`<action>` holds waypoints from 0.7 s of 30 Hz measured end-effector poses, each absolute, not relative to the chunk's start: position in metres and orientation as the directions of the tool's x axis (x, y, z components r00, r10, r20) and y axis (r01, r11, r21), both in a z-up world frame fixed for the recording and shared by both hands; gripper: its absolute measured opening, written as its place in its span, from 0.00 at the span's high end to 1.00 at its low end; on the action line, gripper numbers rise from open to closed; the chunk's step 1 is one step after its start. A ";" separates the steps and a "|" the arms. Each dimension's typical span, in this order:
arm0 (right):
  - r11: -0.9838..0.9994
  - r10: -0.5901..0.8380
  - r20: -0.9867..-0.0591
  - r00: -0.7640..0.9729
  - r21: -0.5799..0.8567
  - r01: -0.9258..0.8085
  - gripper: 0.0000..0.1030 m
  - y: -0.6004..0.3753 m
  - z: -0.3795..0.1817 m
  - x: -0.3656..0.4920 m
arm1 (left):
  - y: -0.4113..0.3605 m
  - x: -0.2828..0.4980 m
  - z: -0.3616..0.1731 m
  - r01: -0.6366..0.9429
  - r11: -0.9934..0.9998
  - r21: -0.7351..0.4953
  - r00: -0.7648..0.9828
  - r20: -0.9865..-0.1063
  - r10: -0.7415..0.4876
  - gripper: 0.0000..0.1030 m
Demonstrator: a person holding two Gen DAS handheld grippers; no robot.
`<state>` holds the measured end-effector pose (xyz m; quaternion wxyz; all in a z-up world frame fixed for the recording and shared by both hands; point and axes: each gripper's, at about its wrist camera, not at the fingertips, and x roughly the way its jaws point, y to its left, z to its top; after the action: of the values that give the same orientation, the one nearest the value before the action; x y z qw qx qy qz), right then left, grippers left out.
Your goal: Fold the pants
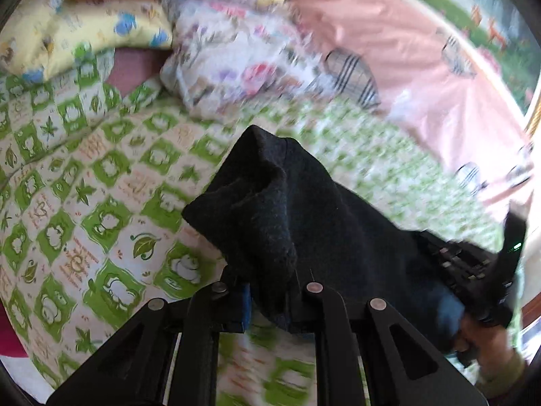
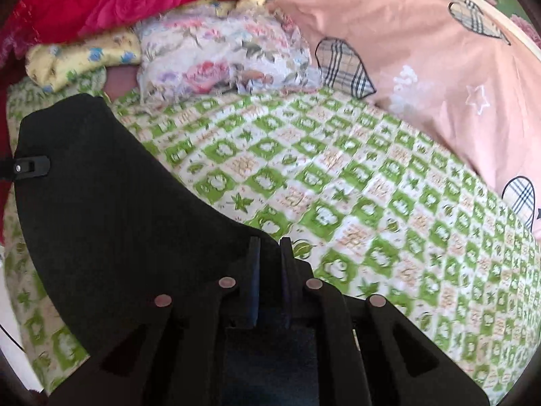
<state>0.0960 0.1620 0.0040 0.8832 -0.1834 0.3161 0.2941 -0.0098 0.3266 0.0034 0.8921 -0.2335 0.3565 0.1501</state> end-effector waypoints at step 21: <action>0.885 0.462 -0.618 0.636 0.273 -0.377 0.59 -0.037 0.034 0.007 | 0.218 -0.015 0.062 -0.170 0.962 -0.213 0.765 -0.644 -0.008 0.47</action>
<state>0.0072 -0.0366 0.0341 0.9026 0.0591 0.3575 0.2325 -0.0146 0.2179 0.0620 0.9303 -0.1305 0.3401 0.0435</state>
